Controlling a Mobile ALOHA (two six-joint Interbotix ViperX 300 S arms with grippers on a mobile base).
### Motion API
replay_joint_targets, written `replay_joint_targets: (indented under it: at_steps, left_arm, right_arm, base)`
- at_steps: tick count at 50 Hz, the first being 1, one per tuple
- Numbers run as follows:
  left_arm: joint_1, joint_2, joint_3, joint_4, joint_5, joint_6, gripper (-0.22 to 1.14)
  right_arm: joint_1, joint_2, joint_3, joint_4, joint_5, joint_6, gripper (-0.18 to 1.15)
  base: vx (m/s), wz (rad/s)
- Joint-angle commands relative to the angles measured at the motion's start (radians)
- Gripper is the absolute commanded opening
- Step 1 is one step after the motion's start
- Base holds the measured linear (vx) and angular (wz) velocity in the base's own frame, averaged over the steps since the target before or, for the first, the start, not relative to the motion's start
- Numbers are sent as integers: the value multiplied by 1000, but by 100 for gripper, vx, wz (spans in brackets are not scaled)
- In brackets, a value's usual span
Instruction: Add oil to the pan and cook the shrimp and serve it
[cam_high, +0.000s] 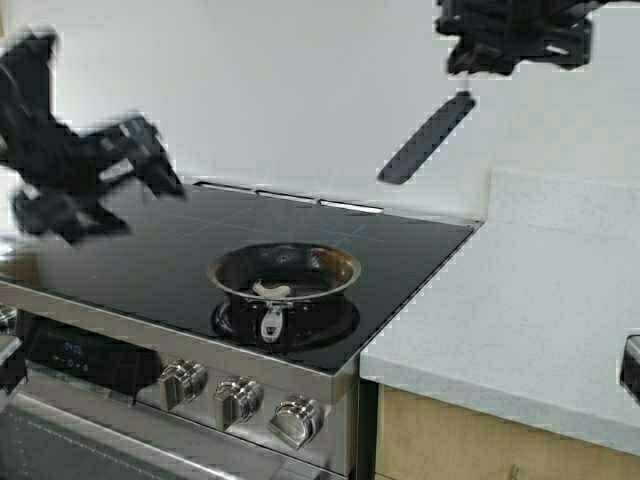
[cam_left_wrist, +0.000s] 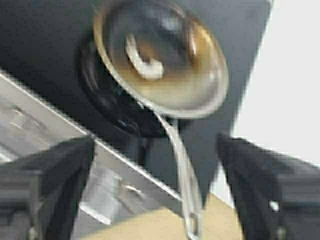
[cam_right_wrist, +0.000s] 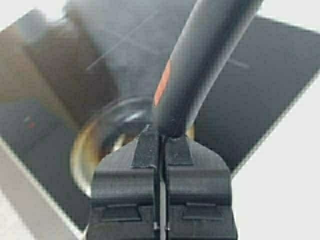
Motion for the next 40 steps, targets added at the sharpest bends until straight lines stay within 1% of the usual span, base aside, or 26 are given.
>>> replay_joint_targets:
  at_steps: [1,6,14,22,34,40]
  left_arm:
    - [-5,235,-94,120,-164,-100,102]
    - [-5,408,-184,202,-273,-204,102]
    - [-5,558,-291,250,-380,-322,102]
    - [-5,640,-397,314,-390,-400,102]
    - [-14,696,-509,341,-390,-505,102]
    - [-41,730,-574,344,-390,-563,102]
  right_arm:
    - [0,-23,-25,-3,-3,2,10]
    - [0,-23,-26,-5,-3,2,10]
    - [0,-23,-26,-6,-5,2,10]
    - [0,-21,-28,-6,-5,2,10]
    - [0,-15,-28,-6,-5,3,10]
    - [0,-14,-31,-6,-5,3,10]
  base:
    - [0,0]
    - [0,0]
    - [0,0]
    - [0,0]
    - [0,0]
    - [0,0]
